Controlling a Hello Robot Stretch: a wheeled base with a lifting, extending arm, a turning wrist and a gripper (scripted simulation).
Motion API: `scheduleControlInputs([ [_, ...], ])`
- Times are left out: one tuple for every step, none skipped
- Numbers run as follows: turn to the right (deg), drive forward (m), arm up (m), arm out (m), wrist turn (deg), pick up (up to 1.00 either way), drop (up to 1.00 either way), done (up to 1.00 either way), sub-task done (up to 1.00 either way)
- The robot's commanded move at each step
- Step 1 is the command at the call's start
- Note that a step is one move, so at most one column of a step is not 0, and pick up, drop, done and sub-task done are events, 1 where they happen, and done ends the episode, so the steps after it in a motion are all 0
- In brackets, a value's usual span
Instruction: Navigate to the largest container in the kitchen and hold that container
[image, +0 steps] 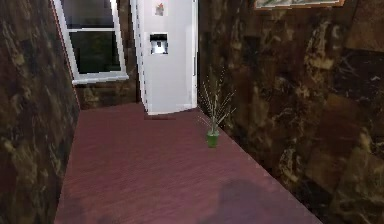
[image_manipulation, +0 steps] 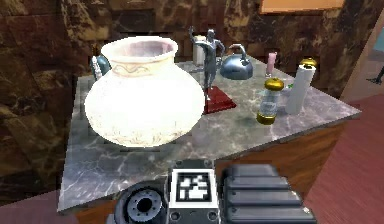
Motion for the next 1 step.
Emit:
scheduleControlInputs([
  [0.0, 0.0, 0.0, 0.16, 0.0, 0.0, 0.0, 0.0, 0.0],
])
